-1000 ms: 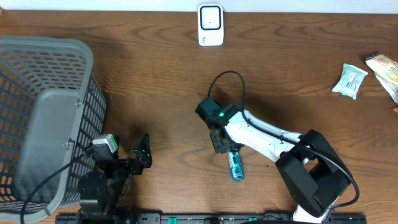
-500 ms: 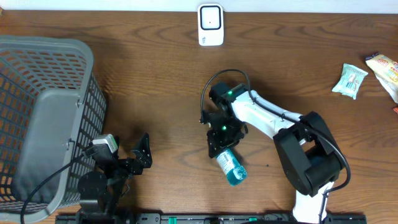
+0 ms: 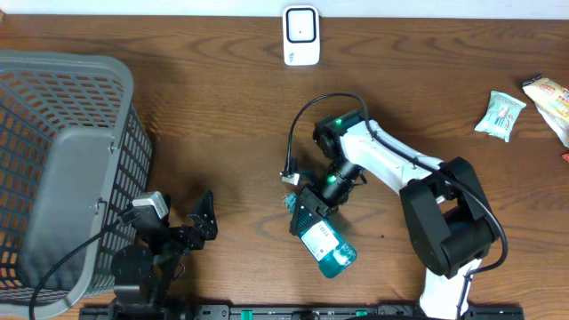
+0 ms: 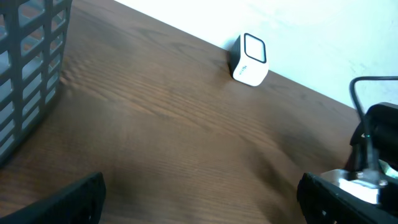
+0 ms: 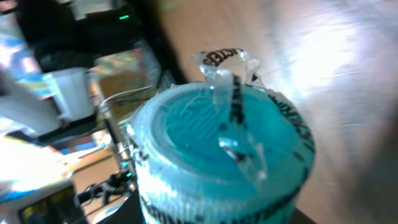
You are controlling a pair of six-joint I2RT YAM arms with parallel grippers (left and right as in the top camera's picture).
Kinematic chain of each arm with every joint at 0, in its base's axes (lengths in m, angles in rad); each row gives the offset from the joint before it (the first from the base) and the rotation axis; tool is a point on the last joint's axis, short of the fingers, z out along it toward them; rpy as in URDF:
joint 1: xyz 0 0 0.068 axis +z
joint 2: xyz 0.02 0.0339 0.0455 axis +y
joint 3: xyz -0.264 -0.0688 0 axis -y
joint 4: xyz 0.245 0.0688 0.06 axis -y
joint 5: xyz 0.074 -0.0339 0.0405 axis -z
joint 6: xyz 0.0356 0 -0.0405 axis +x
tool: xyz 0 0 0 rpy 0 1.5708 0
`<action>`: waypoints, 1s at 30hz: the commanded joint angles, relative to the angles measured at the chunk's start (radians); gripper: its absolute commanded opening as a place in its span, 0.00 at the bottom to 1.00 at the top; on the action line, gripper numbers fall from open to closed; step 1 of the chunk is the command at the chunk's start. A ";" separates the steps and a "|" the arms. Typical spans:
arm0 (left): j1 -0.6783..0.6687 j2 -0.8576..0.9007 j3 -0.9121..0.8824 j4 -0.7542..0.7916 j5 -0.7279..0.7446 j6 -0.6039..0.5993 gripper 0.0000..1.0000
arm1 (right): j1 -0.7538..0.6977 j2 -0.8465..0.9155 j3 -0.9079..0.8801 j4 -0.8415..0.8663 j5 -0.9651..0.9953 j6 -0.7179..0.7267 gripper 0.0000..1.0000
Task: Scan the item barcode
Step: 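Lift the Listerine bottle up to the white scanner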
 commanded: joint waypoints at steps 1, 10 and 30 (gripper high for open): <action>-0.004 -0.003 0.002 -0.001 0.012 -0.013 0.98 | -0.010 -0.047 0.033 -0.027 -0.148 -0.087 0.01; -0.004 -0.003 0.002 -0.001 0.012 -0.012 0.98 | -0.013 -0.063 0.035 0.095 -0.068 -0.035 0.01; -0.004 -0.003 0.002 -0.001 0.012 -0.013 0.98 | -0.076 -0.060 0.352 0.629 0.890 0.416 0.01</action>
